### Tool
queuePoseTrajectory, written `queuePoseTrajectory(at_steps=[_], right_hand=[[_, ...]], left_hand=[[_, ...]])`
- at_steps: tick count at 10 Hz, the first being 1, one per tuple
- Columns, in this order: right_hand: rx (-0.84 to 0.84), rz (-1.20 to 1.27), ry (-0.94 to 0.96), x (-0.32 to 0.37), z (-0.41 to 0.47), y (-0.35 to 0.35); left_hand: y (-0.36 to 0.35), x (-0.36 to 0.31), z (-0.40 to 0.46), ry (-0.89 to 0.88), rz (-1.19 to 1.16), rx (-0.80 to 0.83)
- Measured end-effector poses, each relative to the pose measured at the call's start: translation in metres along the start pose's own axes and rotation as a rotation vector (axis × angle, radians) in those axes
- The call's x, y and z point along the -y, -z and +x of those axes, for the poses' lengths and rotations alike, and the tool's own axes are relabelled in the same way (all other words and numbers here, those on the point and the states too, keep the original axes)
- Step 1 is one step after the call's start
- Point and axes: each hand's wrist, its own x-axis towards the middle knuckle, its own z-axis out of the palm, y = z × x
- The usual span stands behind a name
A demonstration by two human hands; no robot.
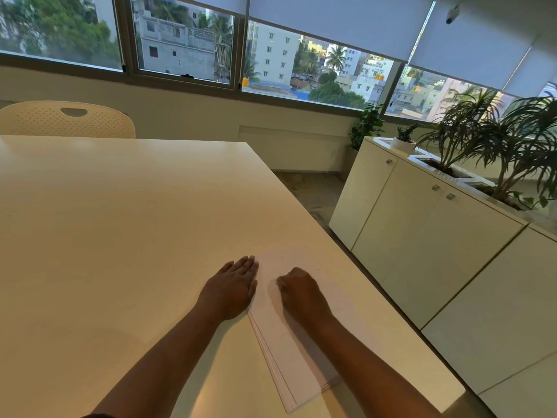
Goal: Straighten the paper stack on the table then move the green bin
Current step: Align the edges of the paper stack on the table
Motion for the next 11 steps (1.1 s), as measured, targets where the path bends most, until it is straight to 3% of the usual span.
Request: queuePoseTrajectory(at_steps=[1,3,5,6,8,10,11], right_hand=[[0.106,0.056,0.116,0.019,-0.011,-0.010],[0.005,0.011,0.035,0.008,-0.002,-0.003],[0.114,0.094,0.141,0.017,-0.014,-0.008],[0.025,0.064,0.040,0.001,-0.008,0.002],[0.097,0.106,0.164,0.025,-0.025,-0.012],[-0.006,0.035,-0.014,-0.015,-0.017,0.009],[0.031,0.039,0.084,0.010,-0.025,-0.006]], left_hand=[[-0.001,0.001,0.000,-0.001,0.002,-0.002],[-0.001,0.001,0.001,0.004,0.000,0.010],[-0.001,0.002,0.001,-0.007,0.006,0.035],[-0.002,0.002,0.001,-0.003,0.006,0.022],[-0.001,0.003,0.002,-0.007,0.010,0.040],[-0.001,0.001,0.001,-0.002,0.015,0.037],[0.000,0.001,0.001,-0.004,0.010,0.042]])
